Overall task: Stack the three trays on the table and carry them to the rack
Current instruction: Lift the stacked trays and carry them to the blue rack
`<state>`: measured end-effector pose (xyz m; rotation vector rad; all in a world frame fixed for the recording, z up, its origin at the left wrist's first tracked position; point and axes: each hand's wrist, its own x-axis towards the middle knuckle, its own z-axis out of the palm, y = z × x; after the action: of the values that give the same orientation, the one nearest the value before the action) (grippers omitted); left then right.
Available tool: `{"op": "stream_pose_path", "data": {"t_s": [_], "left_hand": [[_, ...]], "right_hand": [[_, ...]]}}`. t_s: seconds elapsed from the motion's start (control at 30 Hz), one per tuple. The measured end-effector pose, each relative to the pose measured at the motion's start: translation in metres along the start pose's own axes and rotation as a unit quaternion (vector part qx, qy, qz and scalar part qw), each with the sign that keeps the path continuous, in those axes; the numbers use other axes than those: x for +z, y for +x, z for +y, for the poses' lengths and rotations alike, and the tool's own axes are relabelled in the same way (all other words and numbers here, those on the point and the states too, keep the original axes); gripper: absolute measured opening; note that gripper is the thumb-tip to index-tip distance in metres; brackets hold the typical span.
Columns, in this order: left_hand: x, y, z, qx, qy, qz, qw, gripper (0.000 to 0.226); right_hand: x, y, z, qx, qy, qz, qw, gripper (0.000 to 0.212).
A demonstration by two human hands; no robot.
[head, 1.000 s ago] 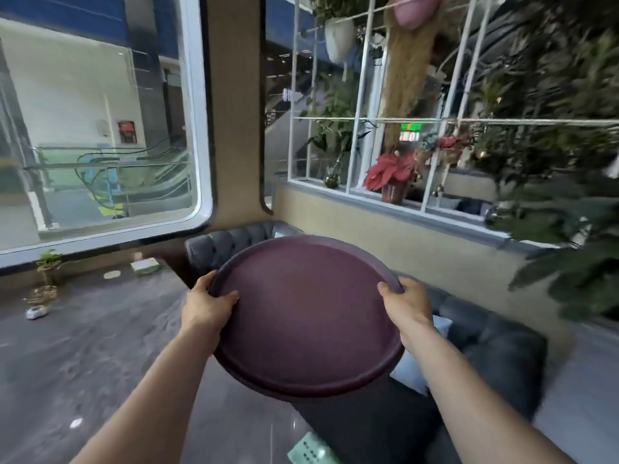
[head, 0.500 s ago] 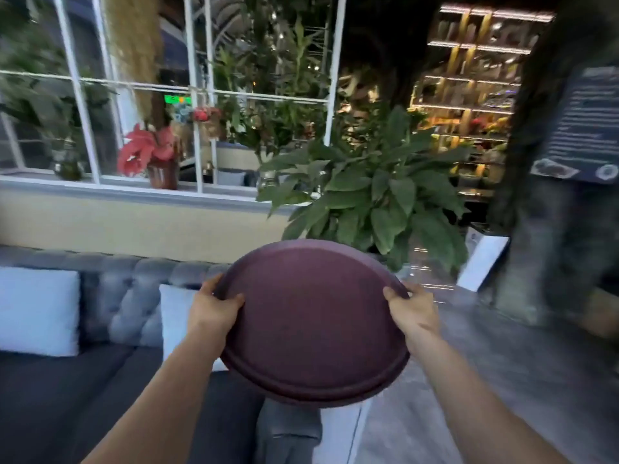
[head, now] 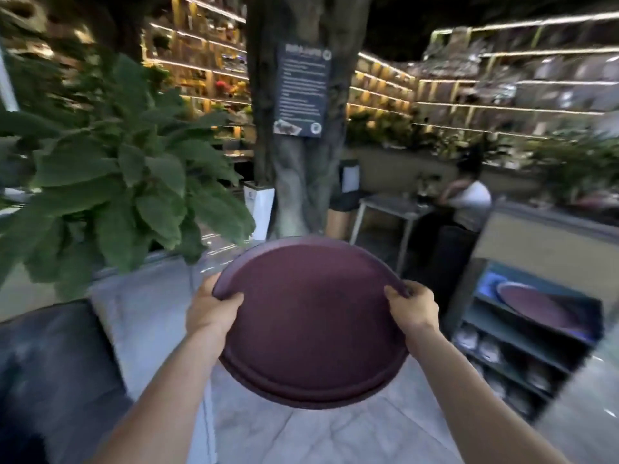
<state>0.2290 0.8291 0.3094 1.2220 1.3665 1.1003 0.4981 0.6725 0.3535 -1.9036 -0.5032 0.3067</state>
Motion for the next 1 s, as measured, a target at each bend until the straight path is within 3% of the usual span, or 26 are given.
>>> {"op": "stream_pose_path", "data": {"t_s": [0.1,0.17,0.3,0.4,0.57,0.77,1.0], "left_hand": [[0.063,-0.028,0.011,0.028,0.032,-0.07,0.997,0.05],[0.104,-0.048,0.016,0.042,0.053,-0.107,0.992,0.055],[0.182,-0.092,0.02,0.054,0.064,-0.188,0.979,0.064],[0.234,-0.129,0.023,0.062,0.072,-0.242,0.966,0.067],[0.309,-0.195,0.026,0.063,0.06,-0.311,0.946,0.067],[0.386,-0.25,0.03,0.075,0.061,-0.348,0.933,0.065],[0.479,-0.258,0.03,0.08,0.065,-0.366,0.925,0.065]], "right_hand": [[-0.057,0.006,0.031,0.031,-0.018,0.073,0.997,0.045],[-0.098,0.005,0.048,0.053,-0.021,0.118,0.991,0.038],[-0.176,0.001,0.082,0.094,-0.017,0.199,0.975,0.042],[-0.232,-0.002,0.105,0.118,-0.015,0.243,0.963,0.038],[-0.315,0.0,0.141,0.15,-0.01,0.29,0.945,0.051],[-0.387,0.019,0.18,0.169,-0.002,0.326,0.93,0.053],[-0.423,0.082,0.214,0.187,-0.004,0.342,0.921,0.053]]}}
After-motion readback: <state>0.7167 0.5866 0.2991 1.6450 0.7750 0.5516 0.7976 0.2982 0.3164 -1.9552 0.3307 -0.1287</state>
